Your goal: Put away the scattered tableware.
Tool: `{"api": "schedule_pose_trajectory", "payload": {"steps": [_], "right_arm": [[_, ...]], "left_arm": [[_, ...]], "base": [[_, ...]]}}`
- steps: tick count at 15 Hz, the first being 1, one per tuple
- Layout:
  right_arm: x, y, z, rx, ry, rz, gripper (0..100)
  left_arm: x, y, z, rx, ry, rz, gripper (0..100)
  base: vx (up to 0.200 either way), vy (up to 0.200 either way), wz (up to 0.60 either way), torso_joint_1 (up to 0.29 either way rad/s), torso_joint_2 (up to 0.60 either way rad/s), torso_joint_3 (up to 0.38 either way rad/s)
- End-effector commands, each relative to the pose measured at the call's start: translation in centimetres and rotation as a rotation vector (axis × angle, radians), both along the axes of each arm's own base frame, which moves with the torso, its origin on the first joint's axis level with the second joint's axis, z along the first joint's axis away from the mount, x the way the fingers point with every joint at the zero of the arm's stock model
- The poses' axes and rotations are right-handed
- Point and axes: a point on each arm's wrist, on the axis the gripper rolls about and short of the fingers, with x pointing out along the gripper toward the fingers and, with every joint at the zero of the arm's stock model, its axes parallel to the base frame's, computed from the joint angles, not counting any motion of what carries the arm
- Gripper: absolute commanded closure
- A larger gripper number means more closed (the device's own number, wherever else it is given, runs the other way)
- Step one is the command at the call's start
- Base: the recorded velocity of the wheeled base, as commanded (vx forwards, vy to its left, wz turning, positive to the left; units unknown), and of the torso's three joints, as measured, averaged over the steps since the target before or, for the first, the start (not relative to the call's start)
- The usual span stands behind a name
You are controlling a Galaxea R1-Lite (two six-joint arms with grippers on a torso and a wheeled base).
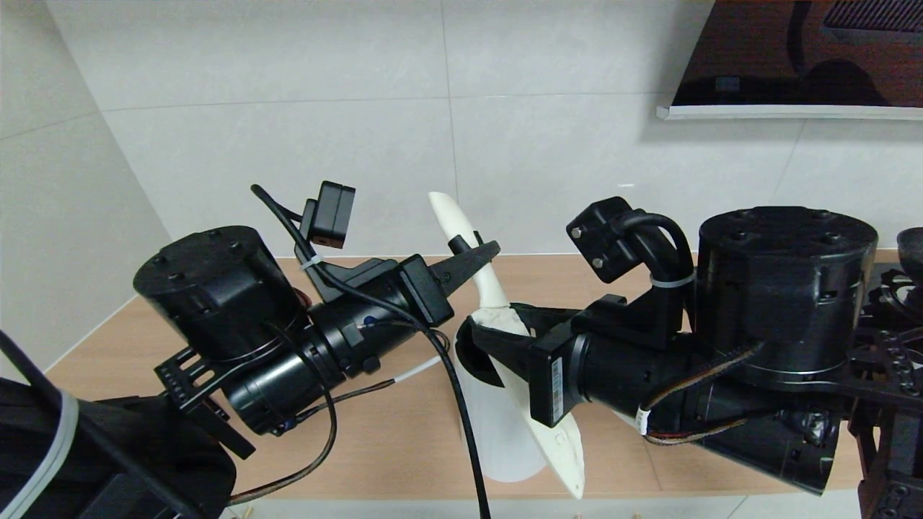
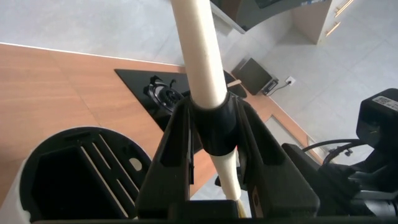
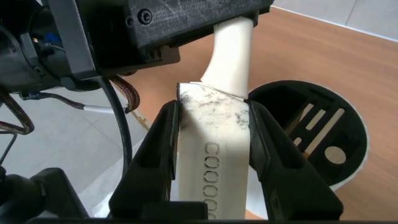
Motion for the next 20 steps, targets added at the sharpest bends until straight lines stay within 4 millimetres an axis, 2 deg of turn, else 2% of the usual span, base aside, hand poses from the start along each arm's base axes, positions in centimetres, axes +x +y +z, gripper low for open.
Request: {"api": "schedule_pose_trajectory", "payload": {"steps": [1,2,8,11,16,17,20], "right_arm": [[0.0,0.0,0.0,0.002,-0.001,0.0,100],[0.0,0.0,0.0,0.001,0.0,0.0,0],[-0.2,-0.3,0.4,0.012,-0.008,-0.003,0],[-0.2,-1.1,1.3,0.036,-0.027,-0.018,0],[0.5,-4.9,4.3,0.113,-0.094,-0.11,0],[0.8,-6.1,5.2,0.131,-0.118,-0.145,0],[1.3,-8.4,6.9,0.169,-0.163,-0.218,0]], "left_arm": [[-0.1,0.0,0.1,-0.003,-0.004,0.0,100],[-0.1,0.0,0.2,-0.003,-0.004,-0.002,100],[-0.5,0.3,1.0,-0.019,-0.025,-0.002,100],[-0.9,0.7,1.8,-0.037,-0.05,0.002,100],[-1.3,1.0,2.7,-0.019,-0.144,0.022,100],[-1.3,1.0,3.0,-0.01,-0.155,0.043,100],[-0.9,1.1,5.1,0.001,-0.143,0.184,100]], "base": [[0.0,0.0,0.0,0.0,0.0,0.0],[0.0,0.0,0.0,0.0,0.0,0.0],[0.0,0.0,0.0,0.0,0.0,0.0],[0.0,0.0,0.0,0.0,0.0,0.0],[0.0,0.0,0.0,0.0,0.0,0.0],[0.0,0.0,0.0,0.0,0.0,0.0],[0.0,0.0,0.0,0.0,0.0,0.0]]}}
